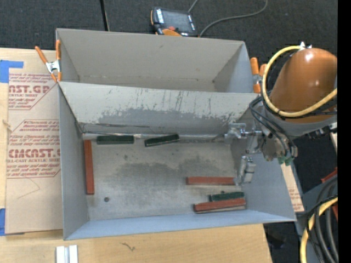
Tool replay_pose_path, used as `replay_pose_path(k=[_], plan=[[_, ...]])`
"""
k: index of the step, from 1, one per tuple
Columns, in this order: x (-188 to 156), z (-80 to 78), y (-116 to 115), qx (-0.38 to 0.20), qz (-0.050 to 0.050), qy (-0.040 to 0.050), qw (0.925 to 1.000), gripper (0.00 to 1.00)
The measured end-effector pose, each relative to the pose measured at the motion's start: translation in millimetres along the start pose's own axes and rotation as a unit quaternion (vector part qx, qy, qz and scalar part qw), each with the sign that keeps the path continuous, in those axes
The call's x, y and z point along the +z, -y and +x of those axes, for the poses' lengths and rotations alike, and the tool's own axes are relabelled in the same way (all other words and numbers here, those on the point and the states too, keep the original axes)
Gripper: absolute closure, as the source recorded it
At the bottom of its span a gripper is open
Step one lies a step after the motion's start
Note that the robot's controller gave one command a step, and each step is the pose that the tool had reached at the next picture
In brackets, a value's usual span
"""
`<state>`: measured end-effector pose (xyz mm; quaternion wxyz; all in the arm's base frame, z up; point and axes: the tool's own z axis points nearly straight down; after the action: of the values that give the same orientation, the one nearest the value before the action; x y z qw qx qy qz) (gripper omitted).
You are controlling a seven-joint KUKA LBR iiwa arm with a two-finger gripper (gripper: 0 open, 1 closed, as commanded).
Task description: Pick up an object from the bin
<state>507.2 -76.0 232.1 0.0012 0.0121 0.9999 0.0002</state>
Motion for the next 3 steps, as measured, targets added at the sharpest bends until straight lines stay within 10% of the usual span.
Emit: replay_pose_path(k=[1,2,3], plan=[[144,7.8,-23,-0.007,-0.001,-0.0051,1.0,0.0],[164,-12.6,-34,-0.017,0.0,-0.0009,0.9999,0.0],[162,-12.5,-33,-0.016,0.0,-0.001,0.9999,1.0]])
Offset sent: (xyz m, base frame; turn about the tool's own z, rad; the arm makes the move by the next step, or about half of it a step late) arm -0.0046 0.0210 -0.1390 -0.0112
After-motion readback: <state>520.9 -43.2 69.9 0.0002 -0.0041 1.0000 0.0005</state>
